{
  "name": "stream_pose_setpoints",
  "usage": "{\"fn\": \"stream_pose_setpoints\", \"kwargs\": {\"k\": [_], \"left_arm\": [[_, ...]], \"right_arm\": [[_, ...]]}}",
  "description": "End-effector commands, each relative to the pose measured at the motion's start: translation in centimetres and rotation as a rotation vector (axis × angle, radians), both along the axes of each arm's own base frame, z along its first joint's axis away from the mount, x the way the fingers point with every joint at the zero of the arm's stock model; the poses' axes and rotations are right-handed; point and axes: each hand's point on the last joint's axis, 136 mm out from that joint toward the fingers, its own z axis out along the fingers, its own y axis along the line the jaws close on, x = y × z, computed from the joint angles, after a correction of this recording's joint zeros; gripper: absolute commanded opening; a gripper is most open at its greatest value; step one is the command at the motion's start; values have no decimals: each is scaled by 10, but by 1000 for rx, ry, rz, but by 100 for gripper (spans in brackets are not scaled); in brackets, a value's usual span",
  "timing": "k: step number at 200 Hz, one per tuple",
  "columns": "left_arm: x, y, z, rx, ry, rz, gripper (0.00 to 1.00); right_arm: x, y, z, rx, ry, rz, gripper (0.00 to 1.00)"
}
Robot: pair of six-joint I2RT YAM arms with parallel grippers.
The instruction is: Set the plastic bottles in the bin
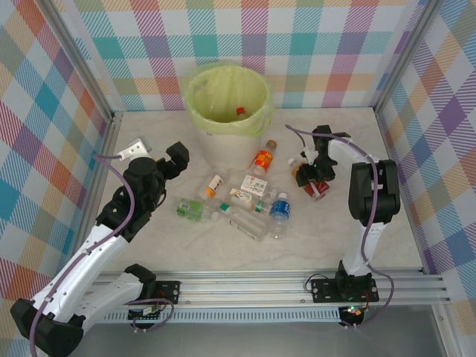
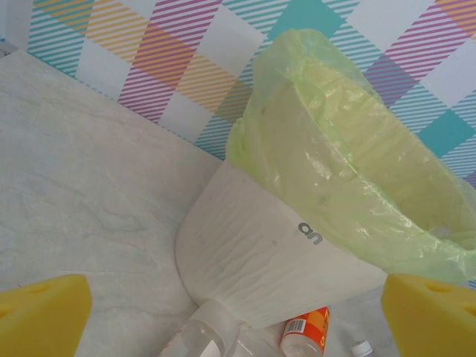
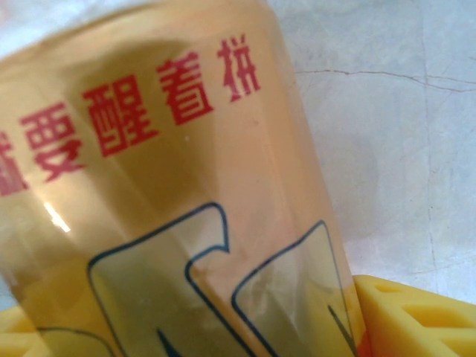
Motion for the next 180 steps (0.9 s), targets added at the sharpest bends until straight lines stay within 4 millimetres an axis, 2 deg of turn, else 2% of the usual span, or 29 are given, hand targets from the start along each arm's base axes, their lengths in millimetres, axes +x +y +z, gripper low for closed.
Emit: {"fn": "stream_pose_setpoints", "kwargs": {"k": [1, 51, 75, 124, 148, 180], "left_arm": [[-1, 6, 3, -23, -18, 21, 100], [-3, 12, 4, -40, -31, 43, 100], [-5, 16, 3, -41, -35, 59, 100], [-5, 18, -12, -61, -9, 76, 100], [-3, 19, -19, -68, 4, 82, 100], [-2, 21, -25, -72, 18, 86, 100]], "right_arm": [[4, 7, 16, 76, -51, -53, 62], [25, 15, 49, 318, -181, -210, 57], [31, 20, 74, 426, -249, -228, 56], [38, 33, 141, 618, -438, -216, 54], [39, 48, 182, 756, -497, -192, 54], [44, 65, 245, 935, -563, -151, 54]]}}
